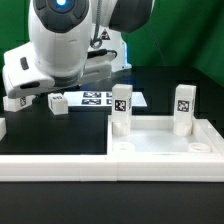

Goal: Assemble square table

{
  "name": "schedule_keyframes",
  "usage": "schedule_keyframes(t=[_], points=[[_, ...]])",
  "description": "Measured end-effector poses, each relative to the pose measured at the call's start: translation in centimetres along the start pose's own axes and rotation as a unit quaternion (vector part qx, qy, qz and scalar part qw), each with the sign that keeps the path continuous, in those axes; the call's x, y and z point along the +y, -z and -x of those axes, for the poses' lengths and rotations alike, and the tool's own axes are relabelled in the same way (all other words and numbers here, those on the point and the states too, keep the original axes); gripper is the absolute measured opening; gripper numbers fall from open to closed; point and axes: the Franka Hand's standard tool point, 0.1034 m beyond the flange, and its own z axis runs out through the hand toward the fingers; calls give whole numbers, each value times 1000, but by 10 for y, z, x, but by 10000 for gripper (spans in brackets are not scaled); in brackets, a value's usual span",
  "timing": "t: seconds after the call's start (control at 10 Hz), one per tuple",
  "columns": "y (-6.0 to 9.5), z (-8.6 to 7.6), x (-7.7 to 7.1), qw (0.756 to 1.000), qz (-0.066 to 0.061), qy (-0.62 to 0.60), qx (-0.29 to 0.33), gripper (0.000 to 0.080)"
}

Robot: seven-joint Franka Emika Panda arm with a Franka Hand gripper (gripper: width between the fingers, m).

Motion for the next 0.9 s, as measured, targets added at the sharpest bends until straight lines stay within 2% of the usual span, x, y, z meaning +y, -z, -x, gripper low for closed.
schedule_keyframes(t=[0.1, 0.2, 0.3, 0.5, 0.9], points=[[-1, 0, 1, 1000, 2, 0, 0, 649], [-10, -3, 5, 1000, 23, -1, 7, 649], [-17, -2, 6, 999, 39, 5, 11, 649], [-23, -1, 13, 999, 40, 1, 18, 649], [-32, -6, 5, 999, 39, -3, 12, 649]])
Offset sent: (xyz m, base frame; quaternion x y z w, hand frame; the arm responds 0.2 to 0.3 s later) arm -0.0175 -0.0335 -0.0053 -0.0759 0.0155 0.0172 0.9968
